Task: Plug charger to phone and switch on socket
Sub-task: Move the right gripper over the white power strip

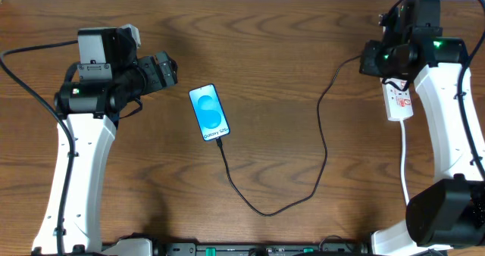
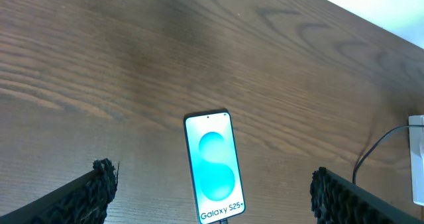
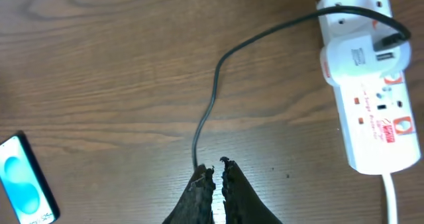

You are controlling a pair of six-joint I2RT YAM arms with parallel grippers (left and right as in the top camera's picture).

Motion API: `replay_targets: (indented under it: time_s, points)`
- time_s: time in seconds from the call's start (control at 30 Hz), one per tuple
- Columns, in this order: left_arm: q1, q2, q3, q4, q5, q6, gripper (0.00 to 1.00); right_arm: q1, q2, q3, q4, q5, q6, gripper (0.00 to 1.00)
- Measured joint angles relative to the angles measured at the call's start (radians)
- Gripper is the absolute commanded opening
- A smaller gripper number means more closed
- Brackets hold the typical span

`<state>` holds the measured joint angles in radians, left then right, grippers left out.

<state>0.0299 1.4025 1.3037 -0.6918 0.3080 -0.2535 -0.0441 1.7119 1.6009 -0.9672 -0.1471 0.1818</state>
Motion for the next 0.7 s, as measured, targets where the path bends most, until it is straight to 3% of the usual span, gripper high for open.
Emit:
replay_targets:
  time_s: [0.7]
  points:
    - [0.0,0.0,0.0,0.0,0.0,0.0,0.95,-0.209,0.081,0.0,0.054,-0.061,-0.002,0.01]
